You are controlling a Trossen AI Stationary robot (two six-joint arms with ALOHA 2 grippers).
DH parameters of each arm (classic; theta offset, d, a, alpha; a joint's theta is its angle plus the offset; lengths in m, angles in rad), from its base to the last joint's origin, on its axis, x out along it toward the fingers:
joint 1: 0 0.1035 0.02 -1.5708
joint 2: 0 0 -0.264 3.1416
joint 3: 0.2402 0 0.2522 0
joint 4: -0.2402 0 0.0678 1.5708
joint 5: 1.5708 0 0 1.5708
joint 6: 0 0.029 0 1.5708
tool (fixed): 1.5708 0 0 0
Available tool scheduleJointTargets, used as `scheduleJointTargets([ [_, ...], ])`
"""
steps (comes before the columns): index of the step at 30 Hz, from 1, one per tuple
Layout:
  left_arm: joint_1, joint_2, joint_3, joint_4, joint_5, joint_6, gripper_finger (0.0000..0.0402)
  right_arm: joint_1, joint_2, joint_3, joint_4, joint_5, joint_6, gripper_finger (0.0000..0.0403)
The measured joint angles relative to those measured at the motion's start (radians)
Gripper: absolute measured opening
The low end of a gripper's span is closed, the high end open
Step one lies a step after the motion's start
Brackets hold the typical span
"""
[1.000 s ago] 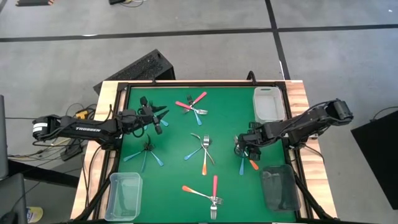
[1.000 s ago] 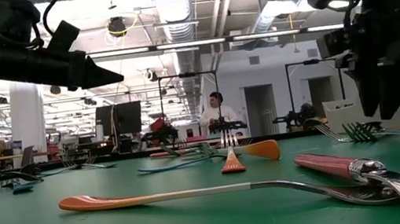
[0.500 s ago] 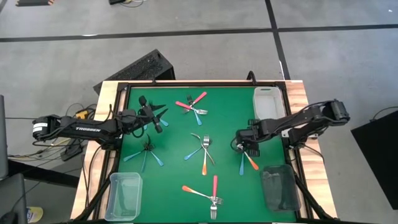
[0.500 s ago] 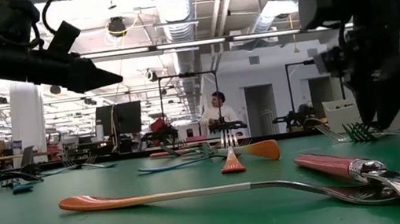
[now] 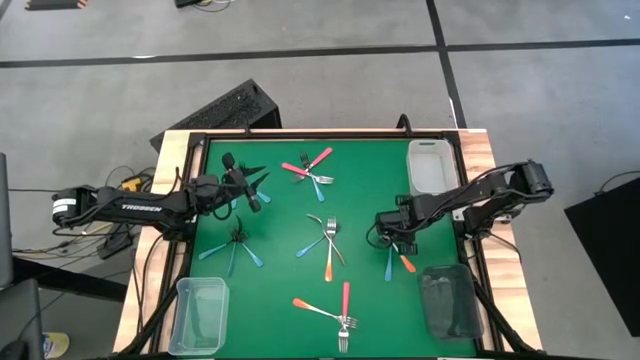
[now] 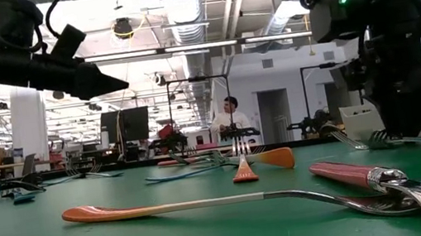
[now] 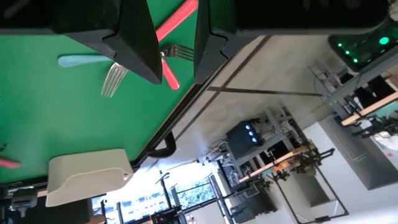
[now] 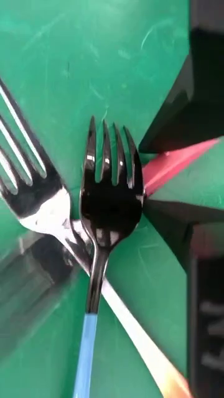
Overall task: Sort silverware by color (type)
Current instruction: Put the pink fork into the white bin
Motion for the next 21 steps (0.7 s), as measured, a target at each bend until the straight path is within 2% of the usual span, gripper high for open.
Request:
scheduleJointTargets([
  [4, 0.003, 0.0, 0.0, 0.0, 0.0, 0.0, 0.0084, -0.031, -0.016, -0.003, 0.04, -0.069, -0.021, 0.0078],
  [7, 0.003, 0.0, 0.0, -0.003, 0.0, -0.001, 0.0084, -0.051, -0.014, 0.0, 0.075, -0.089, -0.018, 0.0055],
  [14, 0.003, 0.0, 0.0, -0.007, -0.016, 0.0, 0.0084, -0.069, -0.045, 0.029, 0.04, -0.123, 0.032, 0.0069],
  [21, 0.003, 0.0, 0.0, -0.002, -0.03, 0.0, 0.0084, -0.082, -0.125, 0.116, 0.027, -0.186, 0.056, 0.0069],
])
